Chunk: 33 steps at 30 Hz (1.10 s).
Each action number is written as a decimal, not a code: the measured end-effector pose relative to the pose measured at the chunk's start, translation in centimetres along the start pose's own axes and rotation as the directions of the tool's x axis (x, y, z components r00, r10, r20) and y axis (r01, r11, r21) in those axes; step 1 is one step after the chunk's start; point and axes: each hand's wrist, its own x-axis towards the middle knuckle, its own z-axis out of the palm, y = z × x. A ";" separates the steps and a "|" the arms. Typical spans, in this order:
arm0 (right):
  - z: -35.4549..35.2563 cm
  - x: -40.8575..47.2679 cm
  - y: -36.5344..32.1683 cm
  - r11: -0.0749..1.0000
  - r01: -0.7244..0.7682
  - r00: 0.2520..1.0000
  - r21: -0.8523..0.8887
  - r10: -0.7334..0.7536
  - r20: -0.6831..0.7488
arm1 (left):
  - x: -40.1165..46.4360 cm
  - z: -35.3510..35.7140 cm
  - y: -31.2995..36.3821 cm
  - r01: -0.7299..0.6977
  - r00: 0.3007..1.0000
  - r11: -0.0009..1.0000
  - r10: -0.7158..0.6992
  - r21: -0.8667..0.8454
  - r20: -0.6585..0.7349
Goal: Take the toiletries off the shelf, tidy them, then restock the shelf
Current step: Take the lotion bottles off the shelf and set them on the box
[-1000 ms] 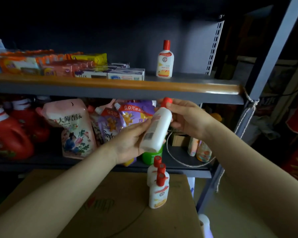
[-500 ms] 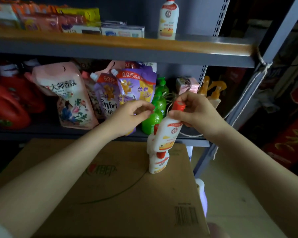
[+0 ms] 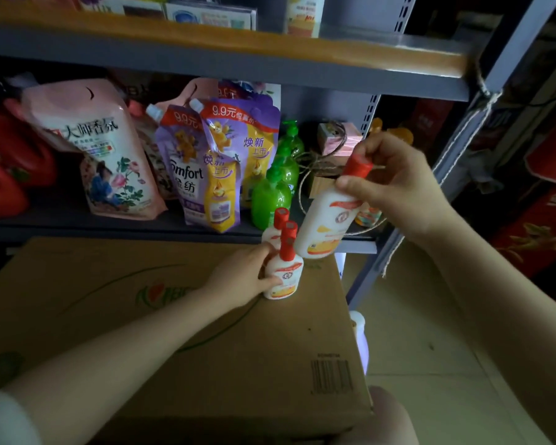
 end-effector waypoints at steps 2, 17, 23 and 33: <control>0.6 -0.9 1.3 0.986 -0.027 0.993 -0.164 0.046 0.110 | 0.1 -0.1 -0.1 -0.007 1.000 0.999 0.006 -0.049 -0.020; 7.1 -3.9 7.6 0.877 0.065 0.967 -0.477 0.063 0.247 | 0.0 -1.9 -0.9 -0.101 0.992 0.993 0.105 0.066 -0.075; 5.0 -0.8 4.4 0.888 0.118 0.985 -0.445 -0.049 0.163 | 1.8 -9.1 1.6 -0.262 0.879 0.883 0.385 0.390 -0.281; 0.5 10.6 -1.5 0.909 0.204 0.938 -0.362 -0.288 -0.194 | 9.0 -22.7 5.0 -0.073 0.763 0.709 0.493 0.701 -0.418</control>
